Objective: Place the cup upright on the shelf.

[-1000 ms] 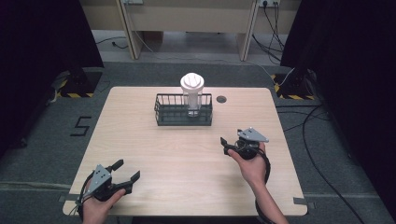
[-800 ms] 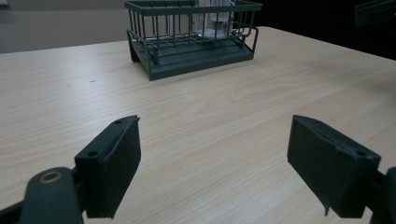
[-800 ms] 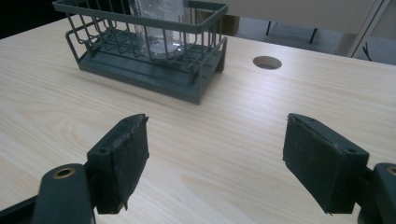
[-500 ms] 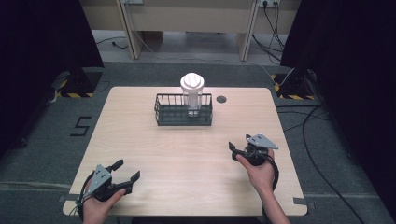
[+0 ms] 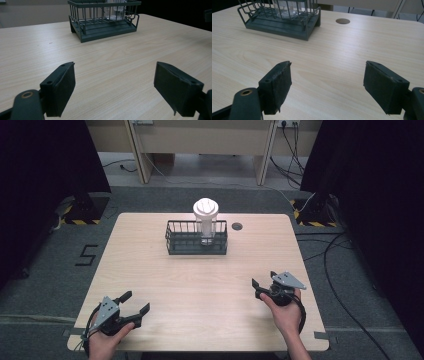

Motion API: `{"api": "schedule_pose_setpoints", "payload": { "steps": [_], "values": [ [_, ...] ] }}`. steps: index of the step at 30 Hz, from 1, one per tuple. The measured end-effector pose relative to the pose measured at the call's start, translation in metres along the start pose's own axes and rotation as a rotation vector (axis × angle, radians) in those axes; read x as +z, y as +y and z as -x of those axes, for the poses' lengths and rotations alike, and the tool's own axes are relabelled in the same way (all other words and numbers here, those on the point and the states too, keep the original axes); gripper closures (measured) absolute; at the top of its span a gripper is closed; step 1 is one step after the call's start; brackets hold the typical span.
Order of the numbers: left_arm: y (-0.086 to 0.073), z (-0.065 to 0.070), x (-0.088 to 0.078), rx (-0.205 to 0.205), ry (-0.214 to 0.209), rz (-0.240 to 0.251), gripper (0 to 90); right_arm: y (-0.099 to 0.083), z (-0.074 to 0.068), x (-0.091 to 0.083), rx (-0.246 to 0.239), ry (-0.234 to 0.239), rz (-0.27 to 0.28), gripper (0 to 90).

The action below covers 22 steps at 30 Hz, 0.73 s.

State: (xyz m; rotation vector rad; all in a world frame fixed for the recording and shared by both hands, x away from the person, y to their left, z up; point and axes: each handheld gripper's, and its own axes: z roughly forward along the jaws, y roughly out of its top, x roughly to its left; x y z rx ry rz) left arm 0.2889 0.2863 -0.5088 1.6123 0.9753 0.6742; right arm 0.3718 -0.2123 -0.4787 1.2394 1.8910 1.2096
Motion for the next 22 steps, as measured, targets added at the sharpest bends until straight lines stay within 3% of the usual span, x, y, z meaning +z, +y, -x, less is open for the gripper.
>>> {"api": "schedule_pose_setpoints", "payload": {
  "steps": [22],
  "values": [
    [-0.001, -0.001, 0.002, -0.008, 0.004, -0.007, 17.0, -0.032, 0.006, -0.016, 0.035, -0.018, 0.008, 23.4]
  ]
}}
